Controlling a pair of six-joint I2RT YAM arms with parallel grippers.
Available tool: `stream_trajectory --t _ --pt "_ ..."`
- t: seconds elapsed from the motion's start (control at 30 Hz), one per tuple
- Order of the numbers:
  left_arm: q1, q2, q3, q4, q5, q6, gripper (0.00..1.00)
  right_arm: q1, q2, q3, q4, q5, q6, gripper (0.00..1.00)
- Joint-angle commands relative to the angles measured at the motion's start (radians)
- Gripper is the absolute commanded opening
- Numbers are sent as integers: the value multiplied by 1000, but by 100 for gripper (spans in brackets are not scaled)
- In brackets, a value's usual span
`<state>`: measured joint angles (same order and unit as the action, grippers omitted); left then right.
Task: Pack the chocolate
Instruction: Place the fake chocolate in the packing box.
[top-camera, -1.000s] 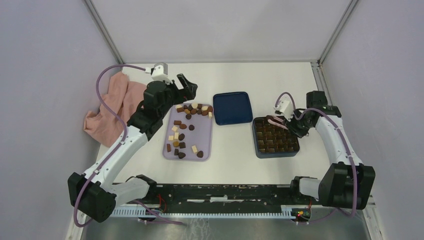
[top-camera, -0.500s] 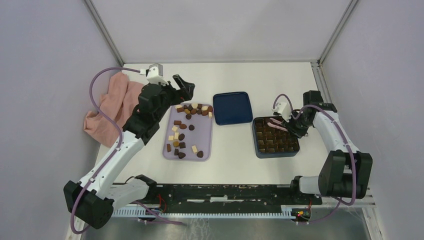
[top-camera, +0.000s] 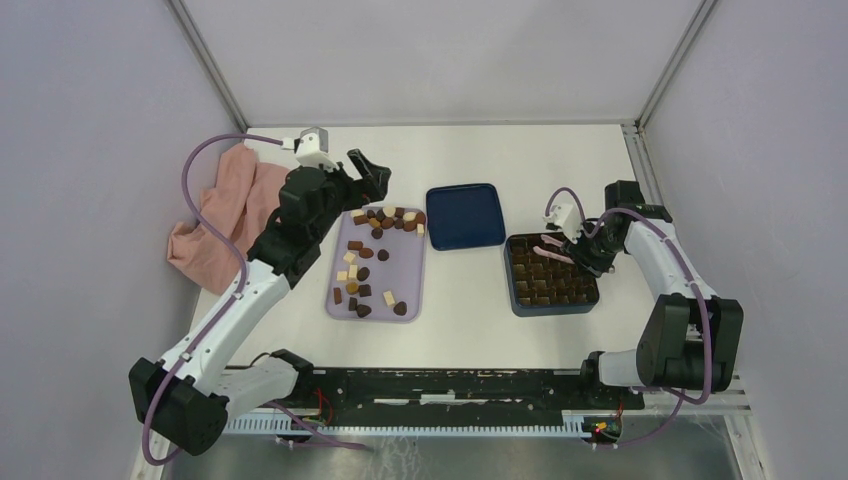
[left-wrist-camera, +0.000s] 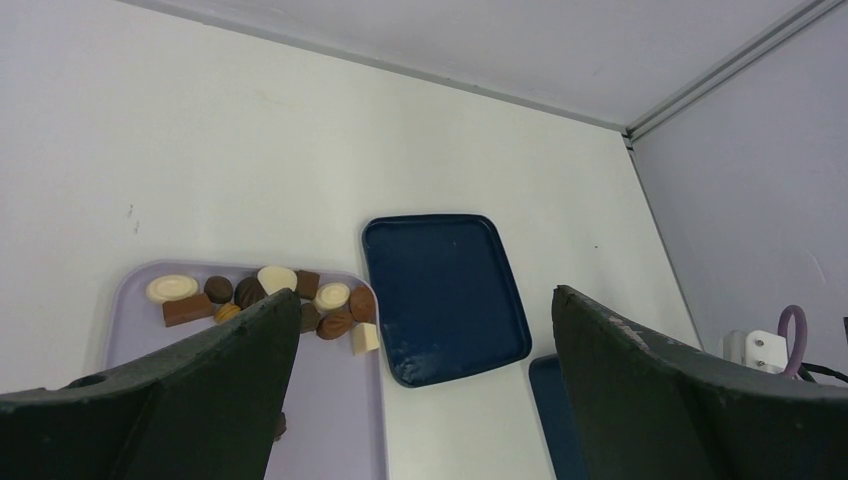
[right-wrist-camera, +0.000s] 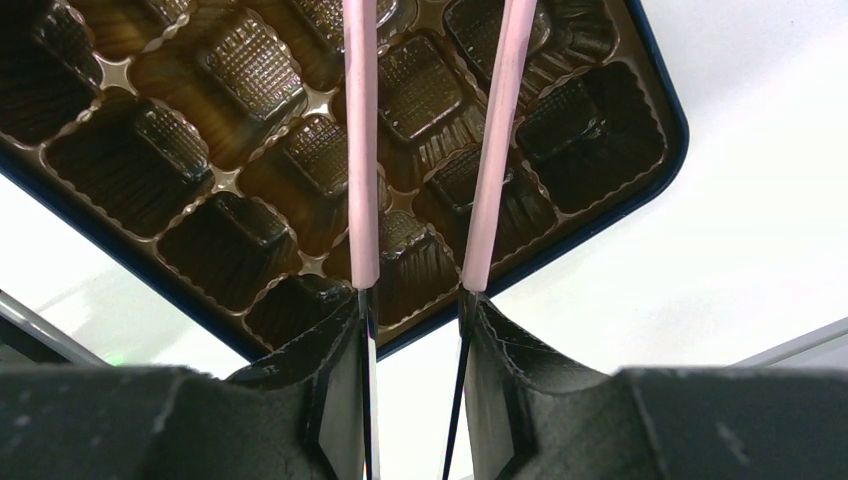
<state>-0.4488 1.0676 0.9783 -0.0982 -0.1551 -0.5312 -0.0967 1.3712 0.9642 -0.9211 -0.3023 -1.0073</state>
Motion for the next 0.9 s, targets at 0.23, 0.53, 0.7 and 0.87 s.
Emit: stream_trajectory --t 0.23,0.53,0.7,0.87 --pt "4 -7 23 32 -12 -27 99 -1 -31 66 -25 -31 -17 39" --pt "3 -18 34 -24 -26 0 99 54 -53 196 -114 -210 -59 39" --pt "4 -22 50 -80 -40 19 99 257 -69 222 -67 -230 -30 39" --pt "4 -52 66 -156 -88 24 99 462 -14 231 8 -262 37 39"
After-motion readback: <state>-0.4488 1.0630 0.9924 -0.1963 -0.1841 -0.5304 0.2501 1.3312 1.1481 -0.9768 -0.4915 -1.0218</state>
